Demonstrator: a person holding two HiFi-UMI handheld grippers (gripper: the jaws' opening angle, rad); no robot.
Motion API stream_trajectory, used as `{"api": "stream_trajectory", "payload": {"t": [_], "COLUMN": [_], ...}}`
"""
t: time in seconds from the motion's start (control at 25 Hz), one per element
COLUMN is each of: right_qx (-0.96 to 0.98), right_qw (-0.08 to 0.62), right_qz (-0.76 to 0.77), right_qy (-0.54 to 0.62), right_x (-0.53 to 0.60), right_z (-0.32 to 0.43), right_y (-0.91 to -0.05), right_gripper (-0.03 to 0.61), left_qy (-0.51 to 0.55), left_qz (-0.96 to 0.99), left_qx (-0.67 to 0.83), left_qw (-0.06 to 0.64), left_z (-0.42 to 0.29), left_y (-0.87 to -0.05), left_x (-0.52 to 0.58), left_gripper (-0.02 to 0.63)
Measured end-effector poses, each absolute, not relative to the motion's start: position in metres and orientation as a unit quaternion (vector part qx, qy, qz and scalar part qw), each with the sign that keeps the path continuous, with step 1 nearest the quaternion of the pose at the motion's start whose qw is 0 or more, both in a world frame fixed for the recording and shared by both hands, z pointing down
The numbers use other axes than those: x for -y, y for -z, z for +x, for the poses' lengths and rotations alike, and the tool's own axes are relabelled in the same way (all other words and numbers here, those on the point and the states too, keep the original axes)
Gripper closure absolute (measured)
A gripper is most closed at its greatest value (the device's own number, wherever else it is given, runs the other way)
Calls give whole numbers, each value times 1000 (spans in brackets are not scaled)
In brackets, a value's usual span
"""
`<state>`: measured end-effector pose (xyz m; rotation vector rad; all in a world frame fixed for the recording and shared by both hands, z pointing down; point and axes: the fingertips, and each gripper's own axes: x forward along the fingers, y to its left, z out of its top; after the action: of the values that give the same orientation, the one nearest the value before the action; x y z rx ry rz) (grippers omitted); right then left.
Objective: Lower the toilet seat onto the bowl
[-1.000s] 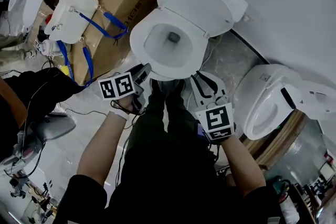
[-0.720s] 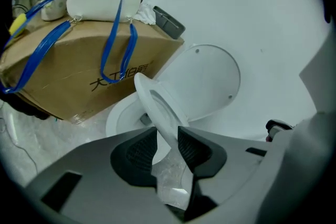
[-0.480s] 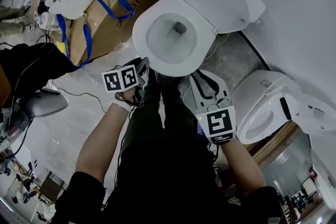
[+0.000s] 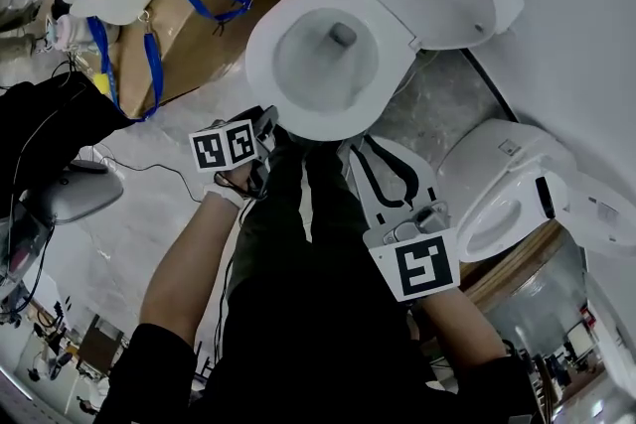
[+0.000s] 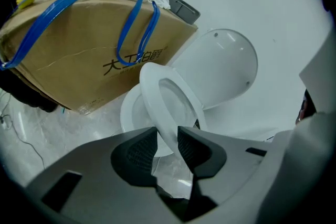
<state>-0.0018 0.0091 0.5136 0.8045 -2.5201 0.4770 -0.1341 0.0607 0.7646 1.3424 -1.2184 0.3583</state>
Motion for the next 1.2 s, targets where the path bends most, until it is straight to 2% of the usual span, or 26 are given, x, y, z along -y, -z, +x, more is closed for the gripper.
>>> {"api": "stream_trajectory", "payload": {"t": [1.2], "right_qx": [883], "right_qw": [270], "right_qz": [322], "right_qy": [-210], "right_x": [-14], "right_z": [-9], "right_y": [-597], "right_gripper": [495], "left_qy": [-207], "left_qz": [546], "left_qx": [507], "left_qw": [634], "left_z": [-155], "left_y": [-909], "left_x": [-97], "left_gripper": [482]}}
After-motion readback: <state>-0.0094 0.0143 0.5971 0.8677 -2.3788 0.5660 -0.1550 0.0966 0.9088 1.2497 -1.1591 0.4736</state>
